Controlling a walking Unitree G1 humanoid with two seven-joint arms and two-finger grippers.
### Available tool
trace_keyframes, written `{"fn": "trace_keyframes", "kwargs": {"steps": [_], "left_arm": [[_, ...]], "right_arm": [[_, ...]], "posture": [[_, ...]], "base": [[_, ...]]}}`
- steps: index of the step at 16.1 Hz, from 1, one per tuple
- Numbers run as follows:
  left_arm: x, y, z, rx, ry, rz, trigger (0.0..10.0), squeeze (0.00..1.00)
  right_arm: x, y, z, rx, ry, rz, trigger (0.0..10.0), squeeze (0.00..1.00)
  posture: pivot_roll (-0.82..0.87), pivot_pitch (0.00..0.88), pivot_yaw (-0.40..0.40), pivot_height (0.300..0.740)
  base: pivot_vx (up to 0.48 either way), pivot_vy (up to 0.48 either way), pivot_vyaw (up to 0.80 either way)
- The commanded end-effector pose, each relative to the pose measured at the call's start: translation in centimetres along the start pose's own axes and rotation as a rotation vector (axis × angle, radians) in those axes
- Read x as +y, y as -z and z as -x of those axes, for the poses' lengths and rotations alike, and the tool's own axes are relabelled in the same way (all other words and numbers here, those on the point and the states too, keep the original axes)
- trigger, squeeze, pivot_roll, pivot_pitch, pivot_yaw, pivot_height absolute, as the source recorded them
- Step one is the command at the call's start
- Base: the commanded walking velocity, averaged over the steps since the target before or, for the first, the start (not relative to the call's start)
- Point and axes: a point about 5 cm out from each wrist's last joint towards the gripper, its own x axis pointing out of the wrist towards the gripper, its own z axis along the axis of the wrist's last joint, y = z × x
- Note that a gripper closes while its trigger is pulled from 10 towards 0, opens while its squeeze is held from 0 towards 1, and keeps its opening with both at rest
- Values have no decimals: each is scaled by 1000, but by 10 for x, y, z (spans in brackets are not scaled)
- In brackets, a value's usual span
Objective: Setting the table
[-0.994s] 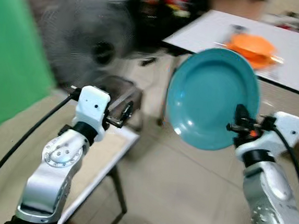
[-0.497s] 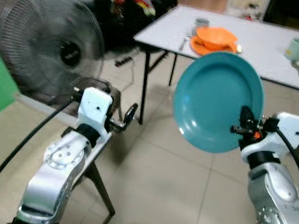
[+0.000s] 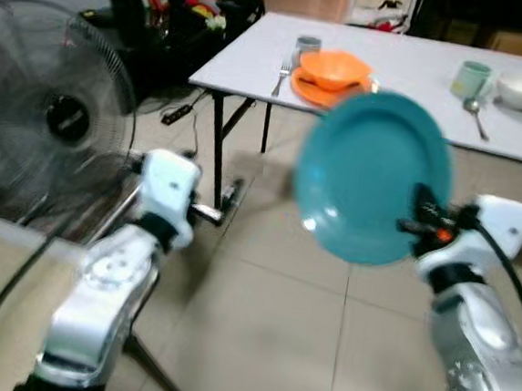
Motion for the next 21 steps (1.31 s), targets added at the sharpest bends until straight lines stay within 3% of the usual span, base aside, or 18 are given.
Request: {"fn": "trace_keyframes", "kwargs": {"steps": [1,9,11,14,21], "left_arm": [[5,1,1,9,-11,-12,10000,0],[3,2,0,12,-2,-17,10000,0],[14,7,3,33,-66,-26,10000,0],[18,5,-1,27,-100,-35,10000,0],[18,10,9,56,-55,-28,10000,0]], "right_arm": [[12,-11,-1,-54,-67,-32,10000,0],[14,-9,1,-43,-69,-49,10000,0],[15,-6,2,-30,-64,-45,10000,0],[14,-7,-5,-23,-84,-11,10000,0],[9,-2,-11,5,-32,91,10000,0]], "posture": [[85,0,27,740],[83,0,20,740],[78,0,17,740],[85,0,20,740],[97,0,14,740]], "base": [[334,0,-800],[332,0,-800],[330,0,-800],[330,0,0],[328,0,0]]}}
